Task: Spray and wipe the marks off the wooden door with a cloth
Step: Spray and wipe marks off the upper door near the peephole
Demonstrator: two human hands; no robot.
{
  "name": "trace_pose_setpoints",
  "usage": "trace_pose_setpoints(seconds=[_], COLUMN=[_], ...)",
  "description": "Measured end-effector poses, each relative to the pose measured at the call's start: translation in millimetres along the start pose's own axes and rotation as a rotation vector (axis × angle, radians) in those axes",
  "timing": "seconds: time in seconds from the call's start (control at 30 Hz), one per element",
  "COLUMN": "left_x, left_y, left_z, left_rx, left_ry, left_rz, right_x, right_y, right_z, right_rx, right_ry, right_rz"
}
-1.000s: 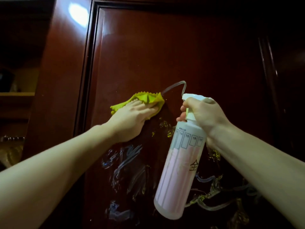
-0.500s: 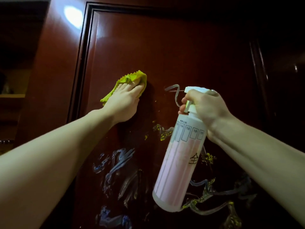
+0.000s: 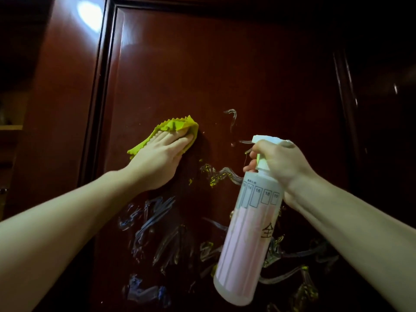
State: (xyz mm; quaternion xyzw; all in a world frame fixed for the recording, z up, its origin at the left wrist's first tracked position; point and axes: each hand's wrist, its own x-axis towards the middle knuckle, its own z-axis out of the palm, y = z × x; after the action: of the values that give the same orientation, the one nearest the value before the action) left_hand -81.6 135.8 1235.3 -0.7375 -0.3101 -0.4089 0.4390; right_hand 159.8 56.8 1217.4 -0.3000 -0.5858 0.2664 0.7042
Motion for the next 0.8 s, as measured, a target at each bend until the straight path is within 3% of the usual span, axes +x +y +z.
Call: trace_pose_setpoints(seconds=[0.23,0.47,0.67,0.73,0.8], left_x=[87,53,109,123,115], left_y=[10,58,33,48,69], left_z=[4,32,21,24,33], left_rx=[-0.024,-0.124,-0.099,-0.102,-0.145], left_ry=[0.029,-0.078,-0.008,-0.014,-0.116], left_rz=[-0.117,0.231,0.006,-0.005,0.057], right_x=[-5,0,0,0,1], right_y=[2,5,7,8,7], right_z=[-11,-32,-41,-45,-49], right_rx=[-0.002,-0.032,-0.048,-0.084,-0.096], right_ry=[-0.087,0.034,0.029,0.044,0.071], right_rz=[-0.009,-0.027,-0.006,-0.017,-0.032])
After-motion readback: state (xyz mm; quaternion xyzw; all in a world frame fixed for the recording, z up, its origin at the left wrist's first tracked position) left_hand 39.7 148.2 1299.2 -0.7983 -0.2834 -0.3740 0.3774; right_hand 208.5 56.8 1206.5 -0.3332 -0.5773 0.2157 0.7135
